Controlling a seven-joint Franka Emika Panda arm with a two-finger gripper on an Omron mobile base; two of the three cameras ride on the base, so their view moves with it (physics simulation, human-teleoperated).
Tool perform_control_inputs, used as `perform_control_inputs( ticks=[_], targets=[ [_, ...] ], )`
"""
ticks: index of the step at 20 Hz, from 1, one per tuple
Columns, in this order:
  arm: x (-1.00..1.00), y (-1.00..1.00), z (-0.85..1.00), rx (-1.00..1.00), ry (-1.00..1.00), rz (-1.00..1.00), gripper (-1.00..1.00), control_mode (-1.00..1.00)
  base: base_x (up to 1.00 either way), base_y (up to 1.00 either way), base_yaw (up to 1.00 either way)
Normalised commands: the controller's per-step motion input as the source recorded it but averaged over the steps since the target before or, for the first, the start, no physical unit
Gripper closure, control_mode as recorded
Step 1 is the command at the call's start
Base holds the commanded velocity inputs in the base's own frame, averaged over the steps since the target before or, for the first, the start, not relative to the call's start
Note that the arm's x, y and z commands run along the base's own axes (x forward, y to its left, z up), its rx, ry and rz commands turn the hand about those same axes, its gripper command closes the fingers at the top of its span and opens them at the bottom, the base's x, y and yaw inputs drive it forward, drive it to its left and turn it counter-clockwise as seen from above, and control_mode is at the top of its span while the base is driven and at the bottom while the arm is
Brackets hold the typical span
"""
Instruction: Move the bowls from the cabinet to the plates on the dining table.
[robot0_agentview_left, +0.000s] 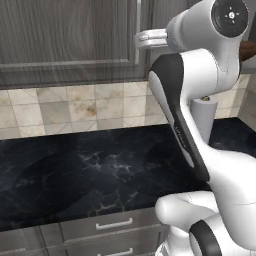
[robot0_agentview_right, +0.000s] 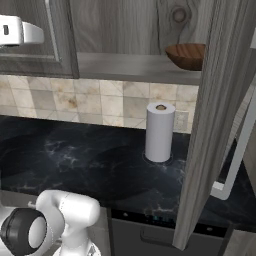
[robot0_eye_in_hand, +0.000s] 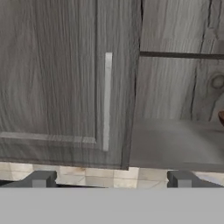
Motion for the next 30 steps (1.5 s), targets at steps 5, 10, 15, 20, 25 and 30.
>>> perform_control_inputs(
  ticks=[5, 10, 15, 20, 25, 30],
  targets=[
    [0.49, 0.05, 0.0, 0.0, 0.0, 0.0, -1.0, -1.0, 0.0, 0.0, 0.0],
    [0.48, 0.02, 0.0, 0.01, 0.0, 0.0, -1.0, -1.0, 0.0, 0.0, 0.0],
    [0.46, 0.02, 0.0, 0.01, 0.0, 0.0, -1.0, -1.0, 0.0, 0.0, 0.0],
    [0.44, 0.13, 0.0, 0.0, 0.0, 0.0, -1.0, -1.0, 0.0, 0.0, 0.0],
    [0.46, 0.08, 0.0, 0.0, 0.0, 0.0, -1.0, -1.0, 0.0, 0.0, 0.0],
    [0.43, 0.0, 0.0, 0.01, 0.0, 0.0, -1.0, -1.0, 0.0, 0.0, 0.0]
  ],
)
